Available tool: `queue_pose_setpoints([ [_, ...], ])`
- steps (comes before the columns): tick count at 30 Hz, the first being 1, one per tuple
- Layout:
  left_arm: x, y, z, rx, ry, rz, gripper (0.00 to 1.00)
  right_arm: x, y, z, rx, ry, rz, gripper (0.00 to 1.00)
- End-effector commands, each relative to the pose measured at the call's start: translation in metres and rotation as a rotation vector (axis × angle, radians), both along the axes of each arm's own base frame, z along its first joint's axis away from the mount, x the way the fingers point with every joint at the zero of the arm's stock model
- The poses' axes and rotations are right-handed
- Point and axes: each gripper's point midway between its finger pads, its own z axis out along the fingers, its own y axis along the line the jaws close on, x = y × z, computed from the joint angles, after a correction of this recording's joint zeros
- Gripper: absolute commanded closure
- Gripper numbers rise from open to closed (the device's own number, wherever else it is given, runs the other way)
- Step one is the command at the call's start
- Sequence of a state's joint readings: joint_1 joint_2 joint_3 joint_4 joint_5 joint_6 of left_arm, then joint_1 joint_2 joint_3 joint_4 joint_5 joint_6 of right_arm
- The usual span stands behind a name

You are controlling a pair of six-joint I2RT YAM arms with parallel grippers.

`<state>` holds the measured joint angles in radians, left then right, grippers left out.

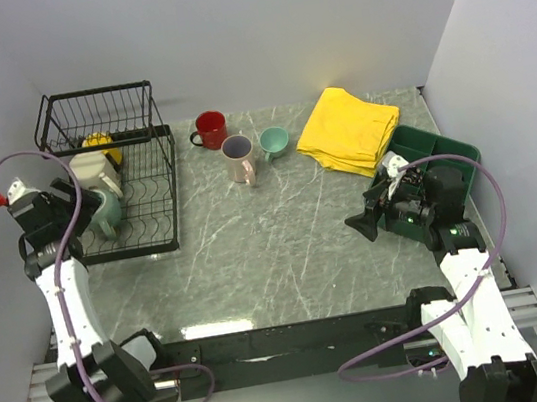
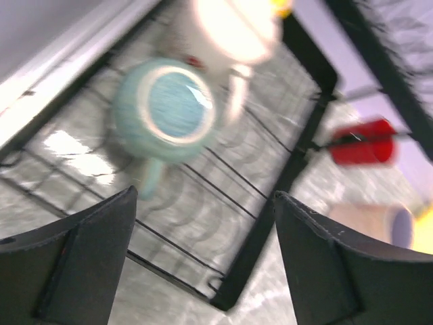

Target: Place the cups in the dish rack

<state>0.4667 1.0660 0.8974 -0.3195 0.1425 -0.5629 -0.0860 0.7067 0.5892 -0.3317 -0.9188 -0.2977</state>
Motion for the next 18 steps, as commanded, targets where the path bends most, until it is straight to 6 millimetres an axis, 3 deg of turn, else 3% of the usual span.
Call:
queue_pose_setpoints([
  [1,-0.004,-0.048,0.008,-0.063,-0.041,-0.19,0.09,0.003,-0.001,0.018,-0.006,-0.05,0.016,0.04],
  [5,-0.011,-0.09,0.023,-0.09,-0.083,-0.345,0.03,-0.003,0.003,0.02,0.003,-0.046,0.056,0.04],
  [10,-0.03,-0.139,0.045,-0.098,-0.117,-0.531,0.04,-0.008,0.009,0.024,0.037,-0.019,0.089,0.04],
  [12,-0.037,-0.15,0.05,-0.102,-0.13,-0.568,0.04,-0.002,0.015,0.045,0.012,-0.035,0.117,0.04],
  [13,-0.042,-0.156,0.054,-0.103,-0.143,-0.588,0.04,0.002,0.018,0.037,0.008,0.06,0.126,0.04],
  [14,-0.047,-0.164,0.052,-0.13,-0.149,-0.62,0.04,0.012,0.018,0.062,-0.024,0.023,0.118,0.05],
  [15,-0.05,-0.168,0.052,-0.144,-0.158,-0.635,0.04,0.013,0.033,0.066,-0.041,0.052,0.161,0.06],
  [16,-0.054,-0.172,0.056,-0.149,-0.184,-0.651,0.04,0.021,0.039,0.056,-0.059,0.141,0.165,0.07],
  [17,-0.057,-0.18,0.053,-0.19,-0.197,-0.68,0.04,0.038,0.042,0.078,-0.104,0.108,0.111,0.08],
  [18,-0.059,-0.182,0.051,-0.212,-0.203,-0.685,0.04,0.047,0.049,0.084,-0.121,0.12,0.09,0.08],
])
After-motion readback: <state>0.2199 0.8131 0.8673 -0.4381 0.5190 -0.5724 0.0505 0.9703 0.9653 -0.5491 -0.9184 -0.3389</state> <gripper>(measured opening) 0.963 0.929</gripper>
